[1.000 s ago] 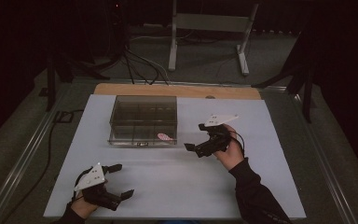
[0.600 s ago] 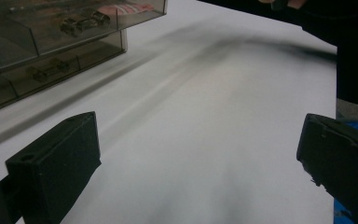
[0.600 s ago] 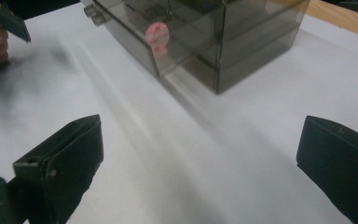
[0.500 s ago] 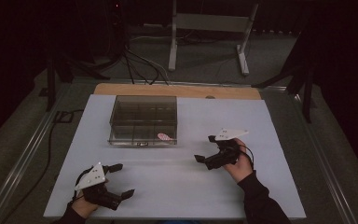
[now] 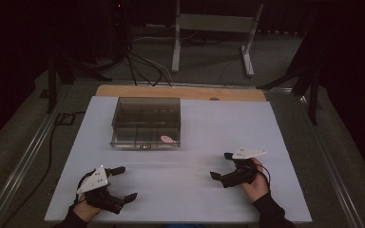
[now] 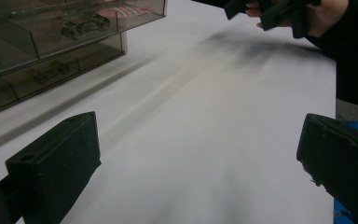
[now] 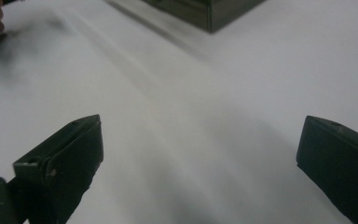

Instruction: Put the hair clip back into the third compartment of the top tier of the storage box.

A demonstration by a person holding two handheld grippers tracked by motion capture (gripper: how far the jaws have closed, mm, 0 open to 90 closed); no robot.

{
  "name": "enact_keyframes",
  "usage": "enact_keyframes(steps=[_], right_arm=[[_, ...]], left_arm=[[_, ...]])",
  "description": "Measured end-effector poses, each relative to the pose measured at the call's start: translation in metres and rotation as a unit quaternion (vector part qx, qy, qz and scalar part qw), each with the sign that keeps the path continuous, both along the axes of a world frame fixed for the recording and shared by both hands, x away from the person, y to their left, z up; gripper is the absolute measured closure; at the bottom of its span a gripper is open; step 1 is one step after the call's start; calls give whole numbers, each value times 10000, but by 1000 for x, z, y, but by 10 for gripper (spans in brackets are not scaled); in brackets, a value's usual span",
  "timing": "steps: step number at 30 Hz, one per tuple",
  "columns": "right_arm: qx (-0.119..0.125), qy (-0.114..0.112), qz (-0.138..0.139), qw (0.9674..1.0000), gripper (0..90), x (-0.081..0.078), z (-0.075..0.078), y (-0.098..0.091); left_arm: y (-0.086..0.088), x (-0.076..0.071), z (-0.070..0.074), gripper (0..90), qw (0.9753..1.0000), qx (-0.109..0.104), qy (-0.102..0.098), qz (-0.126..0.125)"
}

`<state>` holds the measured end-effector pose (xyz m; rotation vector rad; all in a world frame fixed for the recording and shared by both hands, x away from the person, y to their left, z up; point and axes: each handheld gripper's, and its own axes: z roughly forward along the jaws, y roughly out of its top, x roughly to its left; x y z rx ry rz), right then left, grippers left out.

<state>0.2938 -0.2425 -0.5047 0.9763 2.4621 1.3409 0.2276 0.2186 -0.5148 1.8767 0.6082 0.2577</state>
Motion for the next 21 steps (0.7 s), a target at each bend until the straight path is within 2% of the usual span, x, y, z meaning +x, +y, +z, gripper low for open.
enact_keyframes(steps=[3,5,8,15,18,21], right_arm=[[-50,40,-67,10000,4,-10,-3,-9],[-119,-57,-155,9998,4,-15,-2,-15],[32,-78,-297,9995,4,-22,-2,-27],[27,-7,-510,9987,4,-35,-5,-49],[143,34,-587,9982,4,-40,-4,-57],[78,23,-674,9977,4,-45,-4,-62]], left_arm=[[0,0,0,5,10000,33,-23,-16],[0,0,0,5,10000,5,-13,0],[0,-1,0,5,10000,53,-30,-10],[-1,0,1,5,10000,33,-31,-9],[0,-1,1,5,10000,24,-38,1],[-1,-1,1,5,10000,24,-52,-6]])
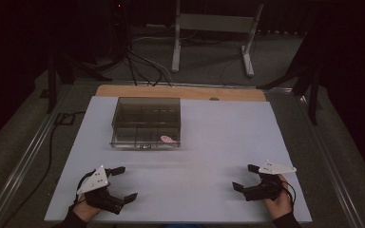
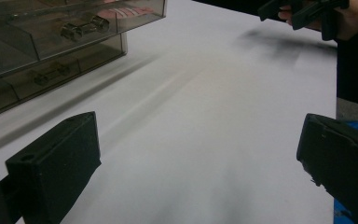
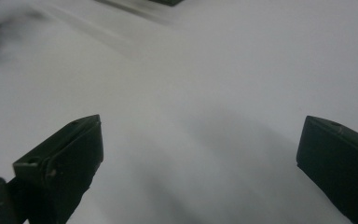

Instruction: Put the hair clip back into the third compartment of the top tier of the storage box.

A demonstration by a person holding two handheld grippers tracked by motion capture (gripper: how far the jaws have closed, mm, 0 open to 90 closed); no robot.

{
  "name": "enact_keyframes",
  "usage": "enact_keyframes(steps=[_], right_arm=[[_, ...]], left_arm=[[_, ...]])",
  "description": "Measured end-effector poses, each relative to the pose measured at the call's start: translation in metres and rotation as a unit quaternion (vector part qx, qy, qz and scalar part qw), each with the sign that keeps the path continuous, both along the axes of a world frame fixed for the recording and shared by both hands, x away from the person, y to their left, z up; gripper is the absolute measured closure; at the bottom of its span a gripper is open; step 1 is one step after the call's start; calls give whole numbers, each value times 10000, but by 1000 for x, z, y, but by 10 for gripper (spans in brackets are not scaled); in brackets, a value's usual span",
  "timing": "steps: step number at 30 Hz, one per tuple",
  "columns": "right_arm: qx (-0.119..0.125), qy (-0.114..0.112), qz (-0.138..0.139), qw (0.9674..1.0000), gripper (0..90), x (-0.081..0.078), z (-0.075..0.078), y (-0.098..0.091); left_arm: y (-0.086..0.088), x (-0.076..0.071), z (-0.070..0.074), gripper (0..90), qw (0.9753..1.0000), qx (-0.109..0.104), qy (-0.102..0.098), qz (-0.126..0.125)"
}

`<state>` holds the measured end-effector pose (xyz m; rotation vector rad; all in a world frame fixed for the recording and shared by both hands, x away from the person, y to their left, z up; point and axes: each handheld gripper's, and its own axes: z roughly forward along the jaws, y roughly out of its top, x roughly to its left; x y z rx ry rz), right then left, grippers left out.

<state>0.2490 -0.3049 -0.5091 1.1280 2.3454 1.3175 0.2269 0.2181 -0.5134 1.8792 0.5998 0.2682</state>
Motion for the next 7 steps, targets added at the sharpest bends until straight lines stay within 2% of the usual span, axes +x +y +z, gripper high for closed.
enact_keyframes(steps=[5,7], right_arm=[[-65,1,-116,9999,4,-2,-2,-7],[23,-14,-176,9998,4,-1,-1,-9]], left_arm=[[-1,0,0,5,10000,1,10,-16],[-1,1,0,5,10000,-15,30,-12]])
